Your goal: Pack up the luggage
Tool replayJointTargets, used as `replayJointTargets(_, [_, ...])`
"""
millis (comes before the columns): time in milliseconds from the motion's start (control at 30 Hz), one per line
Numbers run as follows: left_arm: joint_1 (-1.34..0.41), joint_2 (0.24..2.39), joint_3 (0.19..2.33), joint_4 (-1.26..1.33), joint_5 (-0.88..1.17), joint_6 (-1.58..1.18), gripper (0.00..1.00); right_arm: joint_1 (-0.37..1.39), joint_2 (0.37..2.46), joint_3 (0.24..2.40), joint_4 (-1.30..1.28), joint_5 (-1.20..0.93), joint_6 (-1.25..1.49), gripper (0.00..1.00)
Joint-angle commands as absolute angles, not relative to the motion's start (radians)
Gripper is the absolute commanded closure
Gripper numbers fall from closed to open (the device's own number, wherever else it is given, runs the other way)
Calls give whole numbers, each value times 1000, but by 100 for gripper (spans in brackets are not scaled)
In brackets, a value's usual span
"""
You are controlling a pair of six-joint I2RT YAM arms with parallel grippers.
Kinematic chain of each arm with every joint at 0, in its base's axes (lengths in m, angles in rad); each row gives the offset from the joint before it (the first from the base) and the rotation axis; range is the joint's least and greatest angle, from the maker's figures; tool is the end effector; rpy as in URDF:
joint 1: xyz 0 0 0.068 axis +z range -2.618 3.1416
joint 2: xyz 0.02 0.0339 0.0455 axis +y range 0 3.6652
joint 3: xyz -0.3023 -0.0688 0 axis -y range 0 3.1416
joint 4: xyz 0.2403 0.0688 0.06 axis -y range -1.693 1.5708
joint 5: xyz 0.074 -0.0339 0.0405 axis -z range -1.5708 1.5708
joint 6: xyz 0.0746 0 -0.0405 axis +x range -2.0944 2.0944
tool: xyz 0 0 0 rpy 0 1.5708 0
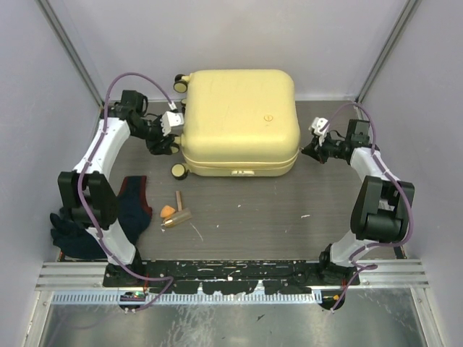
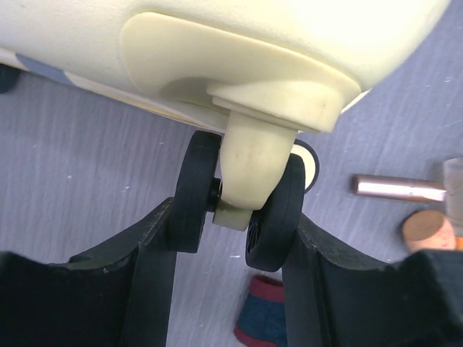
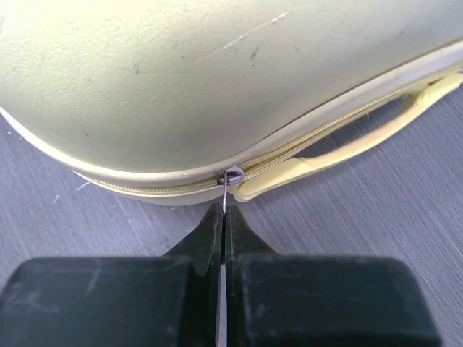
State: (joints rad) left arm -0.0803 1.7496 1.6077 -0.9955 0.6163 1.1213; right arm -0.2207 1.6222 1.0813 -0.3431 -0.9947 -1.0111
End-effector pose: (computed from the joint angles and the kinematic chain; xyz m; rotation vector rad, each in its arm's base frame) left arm 0.3721 -0.0732 0.3140 1.5203 1.9160 -0.4066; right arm 0.3504 -0.0145 0.2545 -1.1285 1.6967 0.4732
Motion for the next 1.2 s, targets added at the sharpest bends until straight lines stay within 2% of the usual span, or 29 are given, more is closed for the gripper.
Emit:
replayJointTargets(0, [-31,1741,1654,-901,602,1027,57,-118,1486,1015,-318,-1121,-929,99])
replayJointTargets(33, [-31,1708,1644,-885,622,1011,42,-101,1463,990,-293,-1121,-899,99])
replayJointTargets(67, [-31,1674,1625,-858,642,990,32,-89,1443,968,-276,-1118,-874,99])
replayJointTargets(133, [-30,1613,1581,-764,647,907,19,-60,1407,935,-256,-1113,-848,99])
replayJointTargets(167, [-29,1590,1567,-745,650,857,15,-45,1393,919,-251,-1110,-837,99])
replayJointTargets(433, [-43,1524,1616,-739,745,542,13,114,1296,786,-6,-1022,-572,99])
replayJointTargets(567, [-201,1498,1644,-705,588,465,14,201,1273,729,157,-927,-422,99])
replayJointTargets(733, [-467,1516,1657,-617,341,335,14,207,1310,710,306,-874,-243,99])
replayJointTargets(933, [-714,1610,1690,-542,80,342,13,241,1337,665,500,-812,-66,99])
replayJointTargets(1167, [-836,1690,1703,-459,19,384,3,244,1358,653,544,-716,-69,99])
